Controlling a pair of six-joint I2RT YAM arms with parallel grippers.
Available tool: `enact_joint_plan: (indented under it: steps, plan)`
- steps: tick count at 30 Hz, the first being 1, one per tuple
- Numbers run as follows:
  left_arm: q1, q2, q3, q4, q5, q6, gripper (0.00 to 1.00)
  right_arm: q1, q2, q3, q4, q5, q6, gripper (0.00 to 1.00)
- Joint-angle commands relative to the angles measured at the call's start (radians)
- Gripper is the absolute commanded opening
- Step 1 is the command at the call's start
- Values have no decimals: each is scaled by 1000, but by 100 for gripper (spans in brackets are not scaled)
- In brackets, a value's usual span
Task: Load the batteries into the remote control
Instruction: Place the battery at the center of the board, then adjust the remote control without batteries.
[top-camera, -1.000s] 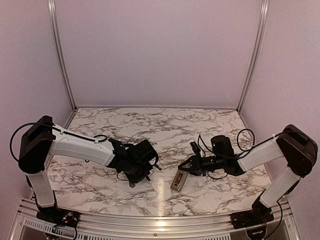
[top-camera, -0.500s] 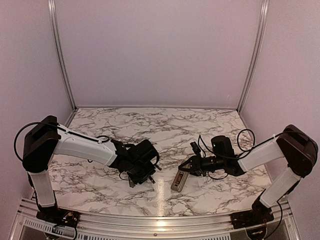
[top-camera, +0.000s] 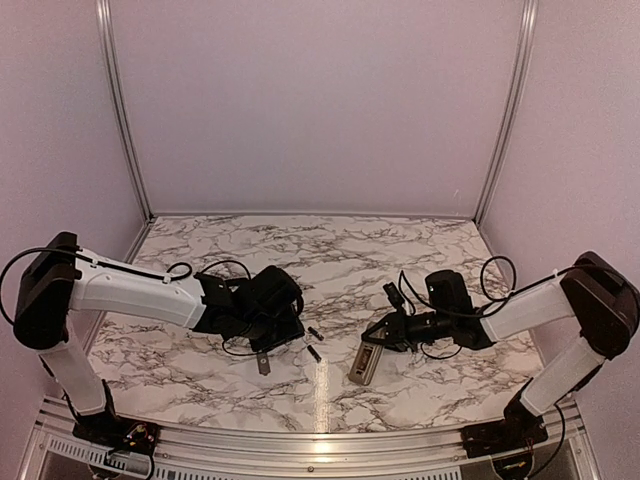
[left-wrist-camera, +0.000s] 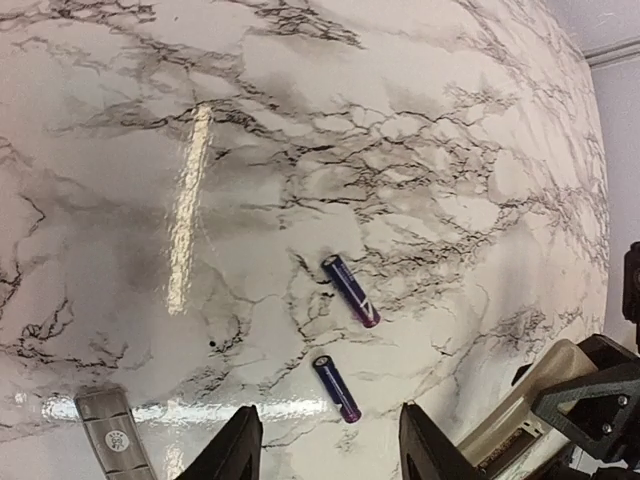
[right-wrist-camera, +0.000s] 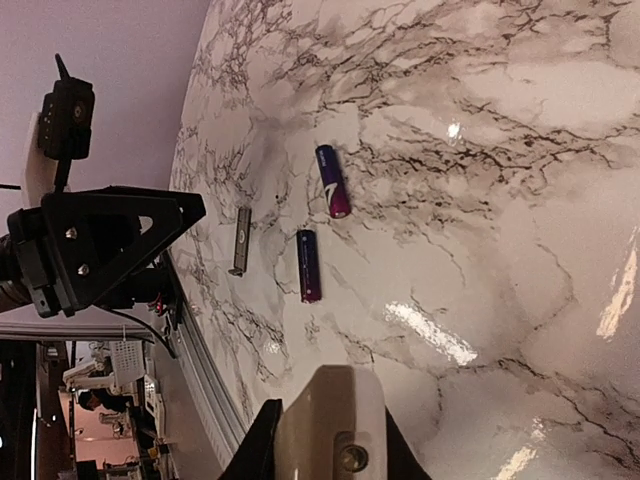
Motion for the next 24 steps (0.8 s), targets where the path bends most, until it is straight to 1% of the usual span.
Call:
enact_joint_plan:
  steps: [1,2,4,5,7,9,10,12,15,18,21,23,24]
  plan:
    - [3,-107,-75,205,2,425,50,-24,-52,36,-76,-29,-85,0]
    - [3,-133,-107,267,34,528,55,-28,-62,37,-75,-45,-92,0]
    - [4,-178,-151,364,87,660,66,-34,-87,43,-76,-76,-122,0]
    - [4,-190,-159,405,134,720,69,-34,-101,46,-73,-95,-136,0]
    - [3,-193,-161,474,239,794,72,-33,-131,52,-54,-140,-150,0]
    - [1,-164,-146,525,355,820,74,-34,-159,65,-47,-175,-163,0]
    - [-3,-143,-128,529,387,821,73,-34,-174,78,-63,-180,-177,0]
    - [-23,-92,-87,527,433,816,68,-34,-195,107,-107,-176,-207,0]
    - [-57,-13,-27,525,472,796,66,-34,-212,140,-125,-187,-212,3]
    - [-81,32,0,553,494,775,64,-34,-212,156,-117,-198,-194,5]
    - [-97,53,-5,615,504,735,54,-34,-212,156,-88,-205,-161,6]
    - [-100,64,-21,672,503,688,43,-34,-208,154,-65,-205,-139,6]
    - [-98,70,-34,724,505,649,35,-34,-206,151,-49,-205,-124,6]
